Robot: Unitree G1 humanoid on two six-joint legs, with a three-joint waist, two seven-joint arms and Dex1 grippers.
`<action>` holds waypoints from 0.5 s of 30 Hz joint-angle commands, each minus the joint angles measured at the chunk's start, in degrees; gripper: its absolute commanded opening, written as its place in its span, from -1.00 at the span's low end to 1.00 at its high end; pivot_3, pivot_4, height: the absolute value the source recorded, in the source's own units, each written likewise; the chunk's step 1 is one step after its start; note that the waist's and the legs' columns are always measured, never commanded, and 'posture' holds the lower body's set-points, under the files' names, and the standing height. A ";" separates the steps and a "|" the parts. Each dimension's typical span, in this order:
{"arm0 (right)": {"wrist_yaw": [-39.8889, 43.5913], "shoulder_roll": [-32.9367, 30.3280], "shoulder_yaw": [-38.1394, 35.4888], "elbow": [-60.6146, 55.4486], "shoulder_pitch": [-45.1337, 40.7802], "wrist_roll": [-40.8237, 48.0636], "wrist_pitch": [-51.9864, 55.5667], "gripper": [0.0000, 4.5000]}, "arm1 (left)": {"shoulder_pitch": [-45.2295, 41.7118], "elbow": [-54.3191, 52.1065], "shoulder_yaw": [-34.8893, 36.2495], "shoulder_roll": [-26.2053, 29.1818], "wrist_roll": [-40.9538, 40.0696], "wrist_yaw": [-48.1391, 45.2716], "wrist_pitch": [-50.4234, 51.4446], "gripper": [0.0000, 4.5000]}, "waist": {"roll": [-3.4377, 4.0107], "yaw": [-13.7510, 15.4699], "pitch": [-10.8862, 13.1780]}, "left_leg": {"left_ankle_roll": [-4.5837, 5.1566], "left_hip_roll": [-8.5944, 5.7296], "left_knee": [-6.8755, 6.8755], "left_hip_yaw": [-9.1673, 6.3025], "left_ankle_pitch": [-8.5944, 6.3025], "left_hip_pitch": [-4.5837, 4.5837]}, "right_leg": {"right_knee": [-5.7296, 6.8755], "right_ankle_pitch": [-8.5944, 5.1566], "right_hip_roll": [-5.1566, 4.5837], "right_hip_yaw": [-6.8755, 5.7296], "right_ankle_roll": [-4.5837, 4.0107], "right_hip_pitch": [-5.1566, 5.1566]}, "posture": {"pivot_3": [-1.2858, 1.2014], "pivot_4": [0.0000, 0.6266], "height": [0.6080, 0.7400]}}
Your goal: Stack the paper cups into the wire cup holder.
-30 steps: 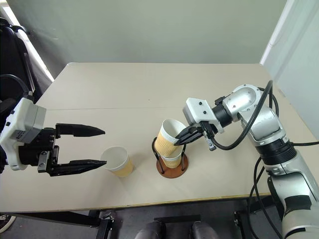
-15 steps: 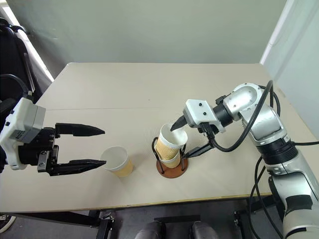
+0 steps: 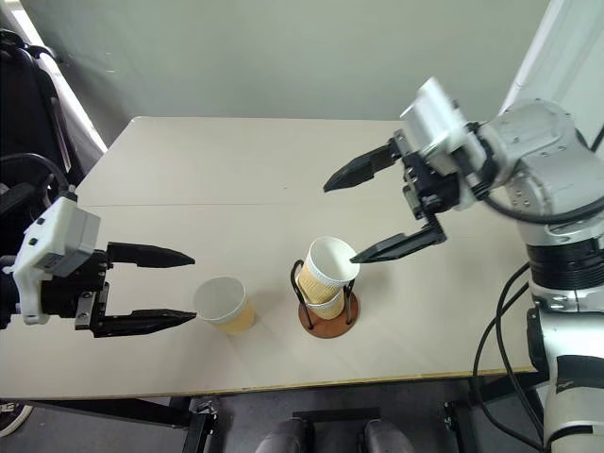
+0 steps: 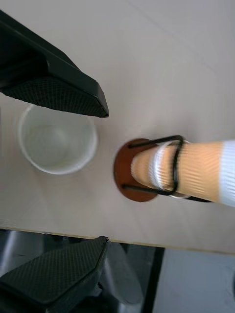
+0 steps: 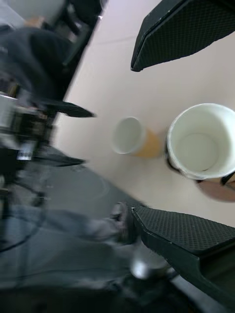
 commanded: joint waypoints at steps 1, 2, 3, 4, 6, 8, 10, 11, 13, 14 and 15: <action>0.22 -4.92 0.36 -0.45 3.07 -4.47 -3.48 0.99 | 0.10 0.39 -0.34 0.96 2.07 -1.12 -2.06 0.85 | -0.01 0.20 -0.01 | 0.00 0.00 0.00 -0.01 -0.01 0.00 | 0.00 0.00 0.00 0.00 0.00 0.01 | 0.03 -0.52 1.00; 0.21 -5.55 1.49 -0.55 4.20 -6.59 -5.49 0.99 | -0.05 0.71 -0.48 0.93 2.29 -1.30 -2.30 0.85 | -0.01 0.22 0.00 | -0.01 0.00 0.02 -0.02 -0.02 0.00 | 0.00 0.01 0.00 0.00 0.01 0.02 | 0.03 -0.52 1.00; -0.20 -5.79 2.94 -0.72 5.34 -8.81 -7.04 0.99 | -0.43 1.04 -0.75 1.01 2.40 -1.39 -2.43 0.85 | -0.01 0.23 0.00 | -0.02 0.00 0.03 -0.01 -0.04 0.00 | 0.01 0.02 0.00 0.00 0.03 0.02 | 0.03 -0.52 1.00; -2.39 -4.23 4.73 -0.24 5.45 -11.37 -8.18 0.99 | -0.97 1.30 -1.23 1.17 2.46 -1.39 -2.51 0.85 | 0.00 0.15 0.00 | -0.02 0.00 0.03 -0.01 -0.04 0.01 | 0.04 0.03 0.00 0.00 0.04 0.01 | 0.03 -0.52 1.00; -6.12 -1.10 7.33 1.31 4.62 -15.42 -9.45 0.99 | -1.63 1.62 -1.89 1.40 2.74 -1.42 -2.70 0.85 | 0.02 -0.31 0.01 | -0.01 0.03 0.03 0.00 -0.04 0.09 | 0.16 0.07 0.02 0.01 0.03 -0.02 | 0.03 -0.52 1.00; -11.76 4.15 10.83 5.37 2.10 -22.26 -14.13 0.99 | -1.72 1.55 -1.93 1.41 2.78 -1.52 -2.61 0.85 | 0.03 -0.56 0.02 | -0.01 0.18 0.03 0.00 -0.04 0.13 | 0.19 0.16 0.17 0.02 -0.04 -0.03 | 0.03 -0.52 1.00; -14.55 7.48 12.51 8.54 0.49 -26.19 -17.47 0.99 | -1.66 1.18 -1.86 1.31 2.67 -1.29 -2.38 0.85 | 0.06 -0.60 0.03 | -0.01 0.34 0.03 -0.01 -0.04 0.14 | 0.21 0.27 0.37 0.04 -0.12 -0.09 | 0.03 -0.52 1.00; -15.05 8.50 12.70 9.71 -0.06 -26.94 -18.19 0.99 | -1.59 0.89 -1.78 1.19 2.54 -1.14 -2.21 0.85 | 0.06 -0.54 0.03 | -0.01 0.41 0.04 -0.07 -0.04 0.11 | 0.21 0.31 0.48 0.04 -0.18 -0.13 | 0.03 -0.52 1.00; -15.86 10.34 13.10 12.06 -1.27 -28.46 -20.10 0.99 | -1.12 0.32 -1.27 0.78 2.36 -0.80 -1.79 0.85 | 0.05 -0.02 0.03 | -0.05 0.54 0.04 -0.12 -0.06 -0.04 | 0.19 0.35 0.60 0.03 -0.25 -0.24 | 0.03 -0.52 1.00; -16.04 11.02 13.16 12.96 -1.73 -28.93 -20.79 0.99 | -0.91 0.03 -1.15 0.60 2.33 -0.53 -1.62 0.85 | 0.05 0.16 0.03 | -0.05 0.56 0.03 -0.12 -0.07 -0.07 | 0.19 0.34 0.62 0.02 -0.26 -0.27 | 0.03 -0.52 1.00; -15.94 11.50 13.16 13.47 -2.00 -29.18 -21.32 0.99 | -0.65 -0.21 -0.96 0.45 2.32 -0.38 -1.52 0.85 | 0.05 0.24 0.03 | -0.09 0.57 0.03 -0.12 -0.09 -0.09 | 0.17 0.33 0.62 0.02 -0.27 -0.29 | 0.03 -0.52 1.00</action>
